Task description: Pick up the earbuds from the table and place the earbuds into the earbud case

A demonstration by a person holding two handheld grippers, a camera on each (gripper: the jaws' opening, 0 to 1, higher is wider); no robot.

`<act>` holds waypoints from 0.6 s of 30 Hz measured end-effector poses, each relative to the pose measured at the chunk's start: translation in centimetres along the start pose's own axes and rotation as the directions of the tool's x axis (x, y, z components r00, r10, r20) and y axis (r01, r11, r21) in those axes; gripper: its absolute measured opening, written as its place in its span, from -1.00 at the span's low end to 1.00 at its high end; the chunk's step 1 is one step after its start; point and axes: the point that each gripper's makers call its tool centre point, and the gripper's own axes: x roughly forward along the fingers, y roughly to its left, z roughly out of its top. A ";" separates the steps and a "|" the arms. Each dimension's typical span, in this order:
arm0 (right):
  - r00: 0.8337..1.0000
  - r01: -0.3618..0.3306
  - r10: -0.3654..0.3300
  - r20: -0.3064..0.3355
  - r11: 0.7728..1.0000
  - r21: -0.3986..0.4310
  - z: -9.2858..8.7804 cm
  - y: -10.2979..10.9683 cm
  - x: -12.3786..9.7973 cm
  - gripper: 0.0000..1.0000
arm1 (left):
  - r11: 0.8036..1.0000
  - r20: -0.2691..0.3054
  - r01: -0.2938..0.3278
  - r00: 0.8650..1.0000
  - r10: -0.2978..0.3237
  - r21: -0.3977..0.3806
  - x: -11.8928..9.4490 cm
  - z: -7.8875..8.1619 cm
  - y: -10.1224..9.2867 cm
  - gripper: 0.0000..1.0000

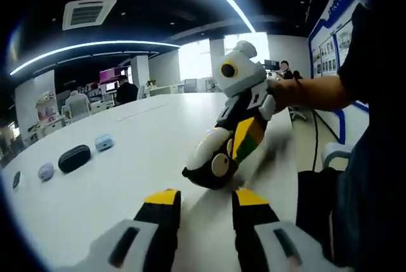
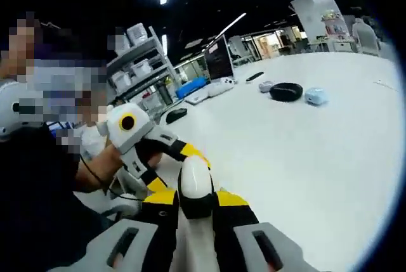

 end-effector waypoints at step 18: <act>0.980 0.175 -0.193 0.037 0.940 0.292 6.8 -10.1 -4.4 -0.61 | 0.984 0.037 -0.151 0.987 0.155 -0.094 -5.0 -0.5 1.0 0.20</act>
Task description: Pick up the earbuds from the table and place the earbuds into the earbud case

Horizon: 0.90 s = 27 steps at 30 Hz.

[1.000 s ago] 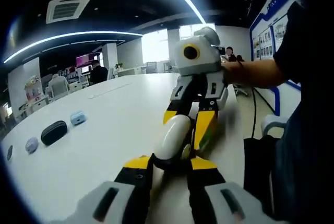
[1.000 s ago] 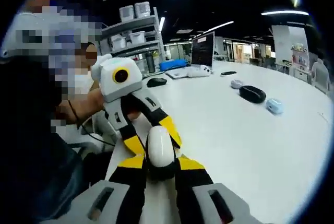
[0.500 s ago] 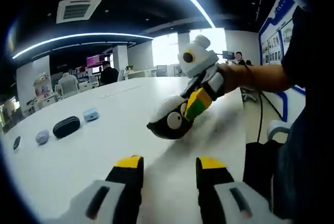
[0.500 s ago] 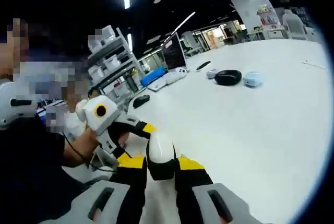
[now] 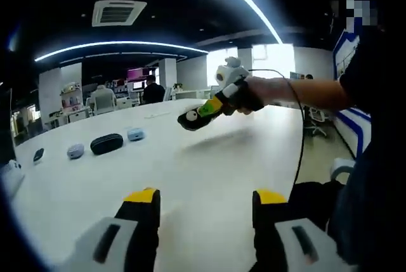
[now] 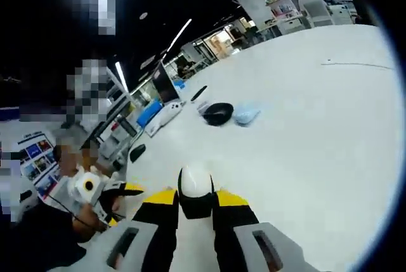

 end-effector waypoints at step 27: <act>0.991 0.097 -0.041 -0.126 0.873 0.478 6.5 -9.4 4.8 -0.60 | 0.995 0.011 -0.093 0.996 0.094 -0.038 -3.4 -0.6 1.3 0.19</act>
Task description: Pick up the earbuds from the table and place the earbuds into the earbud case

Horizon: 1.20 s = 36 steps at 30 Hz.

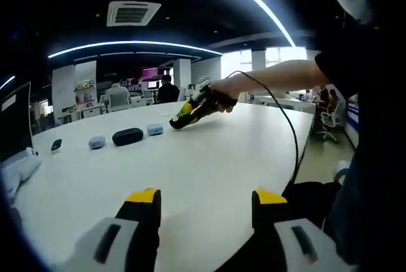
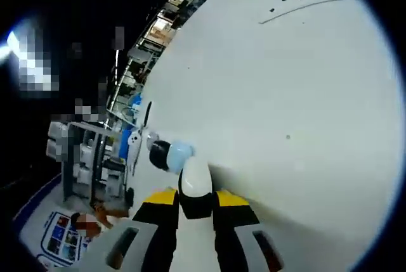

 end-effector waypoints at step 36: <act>0.928 0.255 -0.092 0.361 0.864 -0.434 -1.7 -0.1 -7.1 -0.17 | 0.994 0.037 -0.027 0.999 0.031 -0.110 0.1 0.9 1.1 0.26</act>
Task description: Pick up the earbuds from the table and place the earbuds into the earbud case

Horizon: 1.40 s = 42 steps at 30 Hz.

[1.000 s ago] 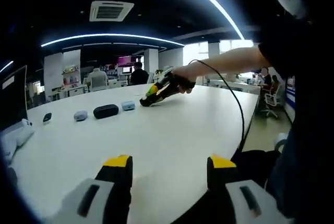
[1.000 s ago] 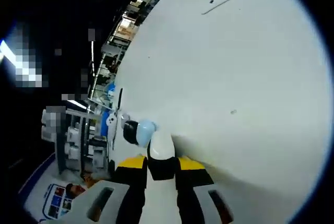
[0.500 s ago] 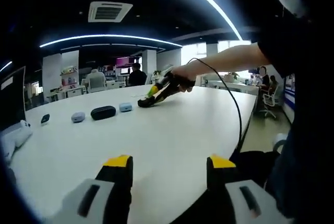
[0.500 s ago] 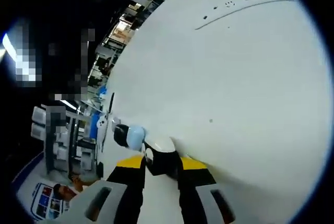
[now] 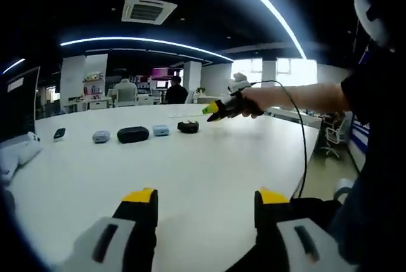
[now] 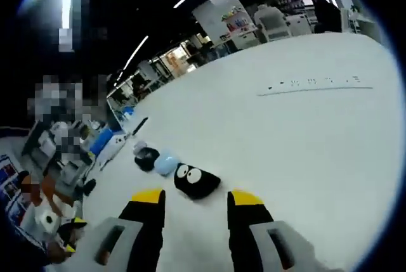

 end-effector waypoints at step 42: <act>0.967 0.211 -0.144 0.211 0.915 -0.344 -10.8 6.6 -24.6 0.29 | 0.988 -0.019 -0.142 0.990 0.141 -0.068 -8.1 4.6 2.6 0.43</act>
